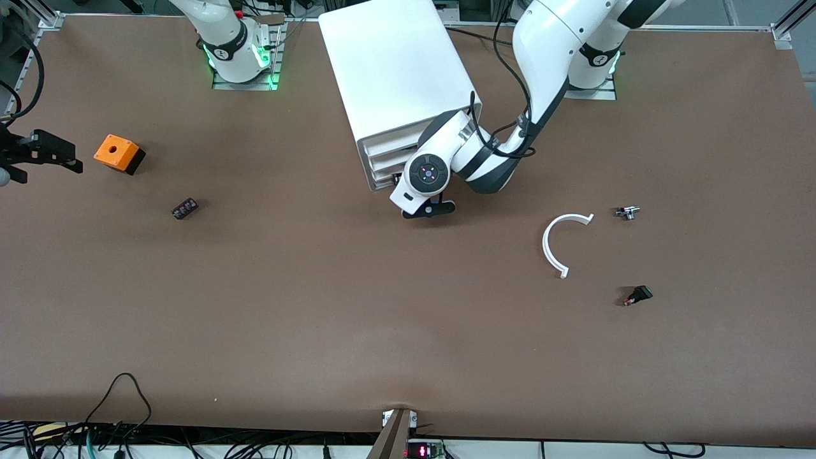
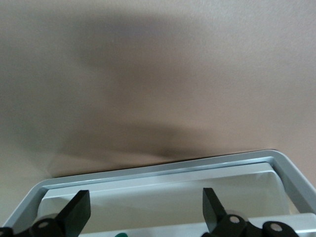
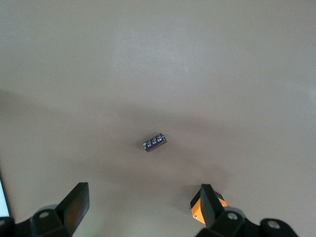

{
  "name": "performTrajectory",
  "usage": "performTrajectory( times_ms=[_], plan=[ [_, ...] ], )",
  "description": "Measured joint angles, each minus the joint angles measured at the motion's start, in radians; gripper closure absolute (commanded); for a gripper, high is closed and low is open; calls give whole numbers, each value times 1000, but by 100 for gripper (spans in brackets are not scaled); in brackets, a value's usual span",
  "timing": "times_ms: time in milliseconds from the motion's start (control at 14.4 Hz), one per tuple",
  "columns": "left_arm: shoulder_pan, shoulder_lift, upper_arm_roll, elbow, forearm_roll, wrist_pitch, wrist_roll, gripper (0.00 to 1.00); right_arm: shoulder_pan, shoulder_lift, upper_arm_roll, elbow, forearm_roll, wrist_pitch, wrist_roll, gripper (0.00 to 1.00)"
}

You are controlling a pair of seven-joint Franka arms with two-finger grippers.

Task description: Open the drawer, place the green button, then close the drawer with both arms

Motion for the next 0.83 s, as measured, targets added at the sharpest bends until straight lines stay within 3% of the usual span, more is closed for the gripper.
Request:
performTrajectory(
  times_ms=[277, 416, 832],
  plan=[
    [63, -62, 11, 19, 11, 7, 2, 0, 0, 0, -2, 2, 0, 0, 0, 0],
    [133, -137, 16, 31, 85, 4, 27, 0, 0, 1, -2, 1, -1, 0, 0, 0],
    [315, -275, 27, 82, 205, -148, 314, 0, 0, 4, -1, -15, -1, 22, 0, 0]
  ],
)
